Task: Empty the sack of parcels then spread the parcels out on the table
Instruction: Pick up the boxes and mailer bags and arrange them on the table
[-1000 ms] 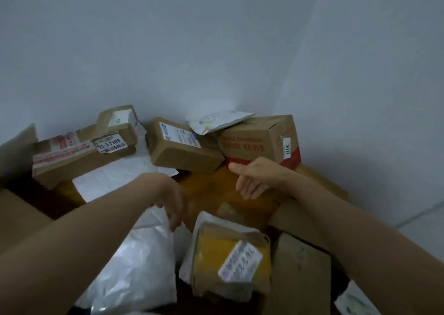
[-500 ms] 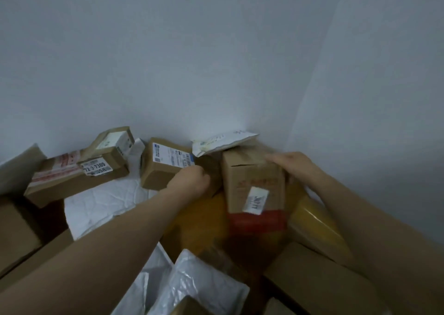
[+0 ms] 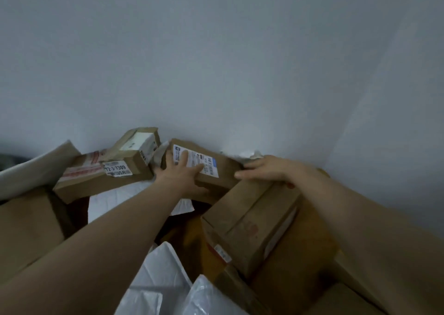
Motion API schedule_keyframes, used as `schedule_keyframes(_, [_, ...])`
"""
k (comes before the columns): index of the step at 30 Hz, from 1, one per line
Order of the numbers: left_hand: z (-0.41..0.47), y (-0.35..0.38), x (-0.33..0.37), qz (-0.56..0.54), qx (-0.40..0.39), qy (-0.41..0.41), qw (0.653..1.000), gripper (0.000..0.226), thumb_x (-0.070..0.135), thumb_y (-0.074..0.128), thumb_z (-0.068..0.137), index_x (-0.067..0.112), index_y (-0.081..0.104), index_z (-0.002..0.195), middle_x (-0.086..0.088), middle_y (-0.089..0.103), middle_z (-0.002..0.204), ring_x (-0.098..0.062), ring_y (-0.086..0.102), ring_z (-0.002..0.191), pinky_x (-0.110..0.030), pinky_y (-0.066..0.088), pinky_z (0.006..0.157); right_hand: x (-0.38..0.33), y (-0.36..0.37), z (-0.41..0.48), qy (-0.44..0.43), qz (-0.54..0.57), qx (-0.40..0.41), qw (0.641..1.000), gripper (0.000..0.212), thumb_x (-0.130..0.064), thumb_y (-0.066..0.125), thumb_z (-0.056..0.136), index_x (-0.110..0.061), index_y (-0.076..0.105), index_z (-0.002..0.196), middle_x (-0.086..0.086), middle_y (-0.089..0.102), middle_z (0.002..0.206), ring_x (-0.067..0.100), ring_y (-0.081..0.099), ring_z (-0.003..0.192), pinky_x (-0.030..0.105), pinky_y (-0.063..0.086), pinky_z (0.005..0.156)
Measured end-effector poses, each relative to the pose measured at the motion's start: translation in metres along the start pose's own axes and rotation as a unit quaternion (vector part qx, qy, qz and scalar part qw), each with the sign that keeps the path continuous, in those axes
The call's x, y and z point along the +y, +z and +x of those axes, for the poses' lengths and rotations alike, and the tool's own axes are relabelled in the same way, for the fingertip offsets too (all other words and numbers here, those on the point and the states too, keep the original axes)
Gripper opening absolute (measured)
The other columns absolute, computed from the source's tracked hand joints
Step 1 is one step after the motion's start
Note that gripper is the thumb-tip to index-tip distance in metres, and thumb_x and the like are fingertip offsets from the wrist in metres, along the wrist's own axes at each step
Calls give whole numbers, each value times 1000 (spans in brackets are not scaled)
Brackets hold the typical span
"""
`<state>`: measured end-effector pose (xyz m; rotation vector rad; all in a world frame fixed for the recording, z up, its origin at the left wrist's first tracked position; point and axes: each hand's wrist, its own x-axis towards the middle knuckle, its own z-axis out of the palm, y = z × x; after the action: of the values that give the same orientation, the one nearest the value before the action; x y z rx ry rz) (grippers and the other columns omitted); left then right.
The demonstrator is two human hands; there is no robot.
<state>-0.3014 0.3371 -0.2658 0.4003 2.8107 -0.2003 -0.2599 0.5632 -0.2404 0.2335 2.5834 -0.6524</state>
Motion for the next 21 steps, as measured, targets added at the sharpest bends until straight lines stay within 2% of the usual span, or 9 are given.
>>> schedule_keyframes(2, [-10,5,-10,9,0,-18,1000,71,70,39,82,44,17,145,-4,0,157,-46,8,139,-62,19,110,-26,15,-6,-25,-120,-48,991,79,-79,56,68,-46,40,137,0,22,153,28,24,140,46,25,114])
schedule_keyframes(5, [-36,6,-16,53,39,-44,997,64,68,28,85,35,32,140,-8,28,142,-40,36,125,-52,29,100,-54,12,-13,-46,-74,-50,995,56,-63,62,77,-32,61,123,-4,48,135,16,46,114,31,41,93])
schedule_keyframes(8, [-65,-4,-23,57,133,-35,989,57,60,25,91,27,41,134,-8,43,133,-32,46,118,-46,32,93,-89,13,-1,-79,-76,39,993,43,-50,59,85,-21,64,116,1,57,127,17,51,106,31,43,89])
schedule_keyframes(9, [-69,-9,-30,57,188,-25,980,52,55,28,93,23,45,130,-8,46,129,-30,46,116,-44,33,93,-103,18,5,-100,-55,66,991,41,-45,57,88,-20,61,121,3,56,130,17,51,108,31,42,90])
schedule_keyframes(11, [-67,-21,-57,58,269,-36,961,45,46,35,93,20,46,128,-9,45,129,-29,40,118,-45,29,99,-131,40,23,-130,21,56,990,51,-40,53,92,-23,44,139,5,43,145,21,46,125,30,39,96])
schedule_keyframes(13, [-56,-27,-97,38,239,-74,967,56,52,36,91,30,30,142,-9,29,147,-34,23,136,-59,11,109,-157,69,39,-148,61,18,987,68,-46,53,90,-29,23,149,3,23,156,24,29,140,36,32,108])
schedule_keyframes(15, [-45,-21,-136,-7,135,-94,986,63,60,36,89,42,15,146,-1,8,157,-36,4,143,-69,4,107,-176,100,53,-152,54,8,987,84,-57,57,82,-34,14,150,1,9,160,24,13,147,43,22,116])
schedule_keyframes(18, [-43,5,-173,-38,65,-124,989,60,54,41,87,32,33,142,-2,13,151,-37,13,138,-67,18,105,-203,131,62,-149,-9,24,988,94,-56,63,77,-36,8,150,2,5,161,24,4,148,49,15,117])
schedule_keyframes(21, [-60,29,-203,-42,65,-167,983,60,52,43,87,28,36,141,-5,5,152,-42,6,139,-70,11,107,-233,149,52,-193,-38,23,980,104,-47,72,71,-33,8,151,2,7,160,25,11,146,49,21,115])
